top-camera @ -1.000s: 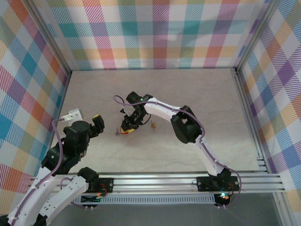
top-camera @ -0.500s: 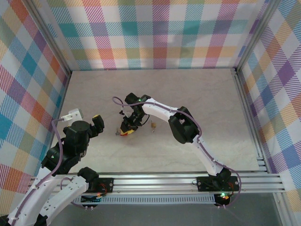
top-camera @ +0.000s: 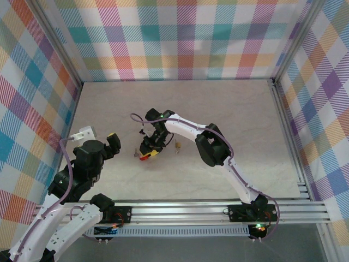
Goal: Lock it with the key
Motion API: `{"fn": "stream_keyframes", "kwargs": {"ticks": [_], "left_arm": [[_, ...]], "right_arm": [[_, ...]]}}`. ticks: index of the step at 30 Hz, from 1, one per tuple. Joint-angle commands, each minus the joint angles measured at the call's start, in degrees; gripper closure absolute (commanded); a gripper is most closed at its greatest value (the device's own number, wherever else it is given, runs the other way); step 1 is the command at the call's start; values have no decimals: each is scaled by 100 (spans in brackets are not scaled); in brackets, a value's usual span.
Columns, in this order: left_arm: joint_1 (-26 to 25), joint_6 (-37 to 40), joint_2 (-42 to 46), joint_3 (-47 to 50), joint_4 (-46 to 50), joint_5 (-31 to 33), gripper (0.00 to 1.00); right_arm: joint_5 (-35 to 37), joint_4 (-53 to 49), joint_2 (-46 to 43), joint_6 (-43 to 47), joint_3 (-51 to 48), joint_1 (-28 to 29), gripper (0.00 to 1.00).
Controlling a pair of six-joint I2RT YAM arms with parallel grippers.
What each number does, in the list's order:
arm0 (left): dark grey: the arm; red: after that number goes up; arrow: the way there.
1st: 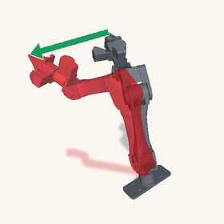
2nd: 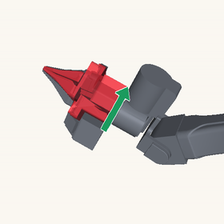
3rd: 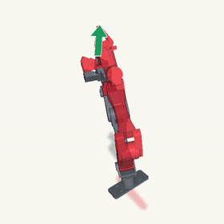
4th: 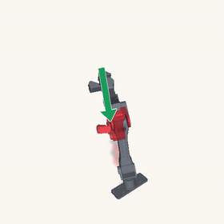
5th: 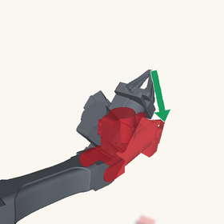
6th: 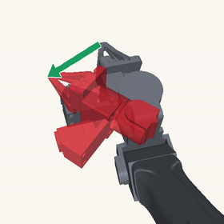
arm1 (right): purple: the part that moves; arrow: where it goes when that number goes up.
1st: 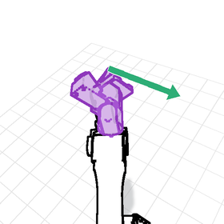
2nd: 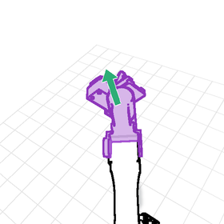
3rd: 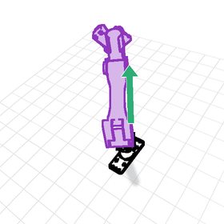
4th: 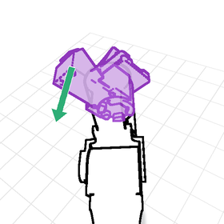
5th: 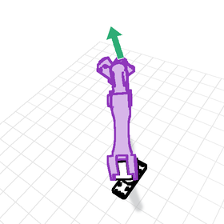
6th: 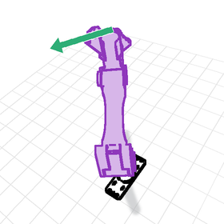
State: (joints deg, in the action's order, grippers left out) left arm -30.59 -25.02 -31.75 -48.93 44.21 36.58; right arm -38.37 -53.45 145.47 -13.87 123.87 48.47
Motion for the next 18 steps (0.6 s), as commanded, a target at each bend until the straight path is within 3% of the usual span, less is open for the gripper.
{"fn": "stream_keyframes", "kwargs": {"ticks": [1,8,18], "left_arm": [[67,31,57,62,-91,0,0],[71,32,55,63,-88,-2,0],[71,38,16,65,-105,-28,0]], "right_arm": [[133,-285,61,195,233,38,54],[508,-539,52,305,360,31,49],[888,-600,-260,498,234,27,31]]}}
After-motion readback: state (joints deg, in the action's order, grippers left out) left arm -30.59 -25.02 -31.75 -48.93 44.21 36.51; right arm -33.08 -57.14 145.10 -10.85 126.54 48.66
